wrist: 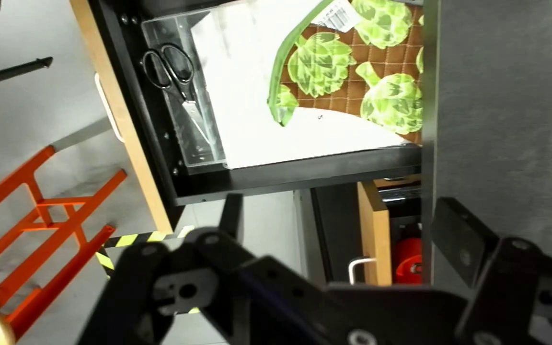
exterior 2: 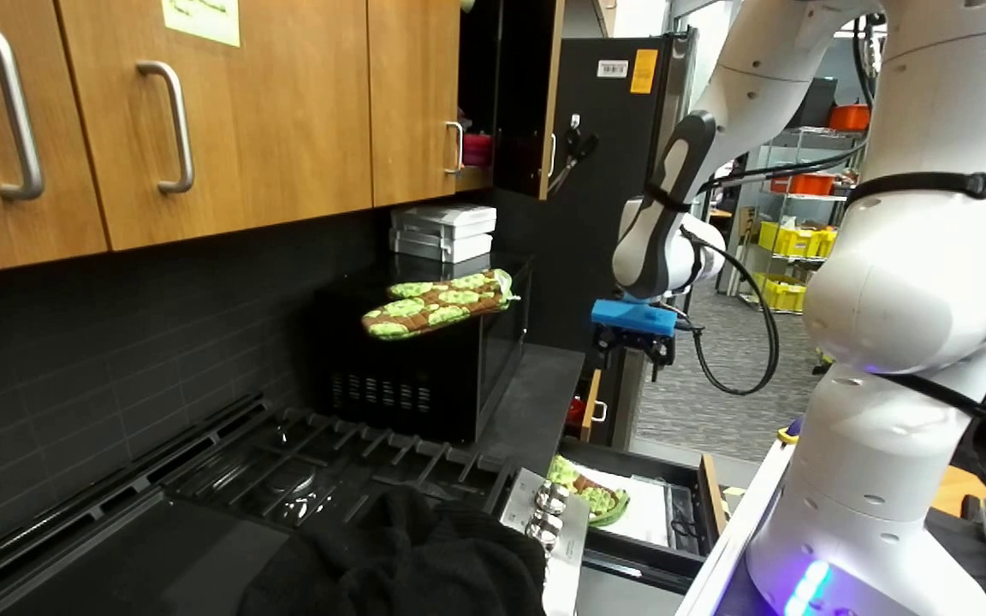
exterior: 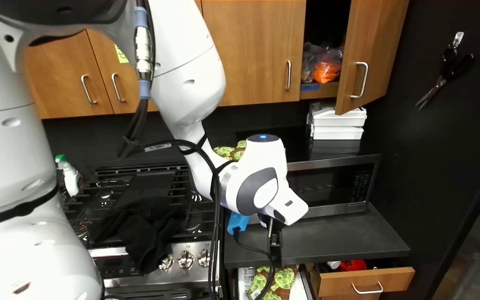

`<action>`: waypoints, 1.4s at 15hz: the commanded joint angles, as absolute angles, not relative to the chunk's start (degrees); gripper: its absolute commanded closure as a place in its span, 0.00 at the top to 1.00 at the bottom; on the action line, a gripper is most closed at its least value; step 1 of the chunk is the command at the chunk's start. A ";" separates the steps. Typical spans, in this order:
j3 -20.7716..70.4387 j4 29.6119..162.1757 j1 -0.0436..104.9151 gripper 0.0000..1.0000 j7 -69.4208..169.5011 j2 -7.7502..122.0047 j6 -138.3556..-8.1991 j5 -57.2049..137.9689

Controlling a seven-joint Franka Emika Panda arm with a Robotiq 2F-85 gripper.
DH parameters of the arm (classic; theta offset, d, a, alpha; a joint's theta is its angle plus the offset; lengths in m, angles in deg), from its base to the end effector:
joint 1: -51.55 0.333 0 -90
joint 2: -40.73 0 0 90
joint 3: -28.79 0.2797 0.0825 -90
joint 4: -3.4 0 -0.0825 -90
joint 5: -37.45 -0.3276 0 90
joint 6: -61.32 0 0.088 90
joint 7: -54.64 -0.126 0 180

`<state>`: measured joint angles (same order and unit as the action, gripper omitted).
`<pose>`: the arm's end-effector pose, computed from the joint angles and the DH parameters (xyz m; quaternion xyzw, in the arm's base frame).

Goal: Close the top drawer to the left

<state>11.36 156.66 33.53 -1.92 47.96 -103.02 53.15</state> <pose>0.3310 -0.2238 0.2003 0.7817 -0.6198 0.0442 0.0531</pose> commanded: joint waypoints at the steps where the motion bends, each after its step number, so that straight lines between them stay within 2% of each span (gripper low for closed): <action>1: 8.15 155.96 35.30 1.00 -0.43 53.10 -104.69 48.48; 12: 4.94 153.97 37.66 1.00 9.48 70.99 -113.63 29.27; 21: 7.65 148.98 35.43 1.00 16.12 83.51 -117.77 21.09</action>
<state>6.33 151.60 36.11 13.17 79.57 -115.63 23.80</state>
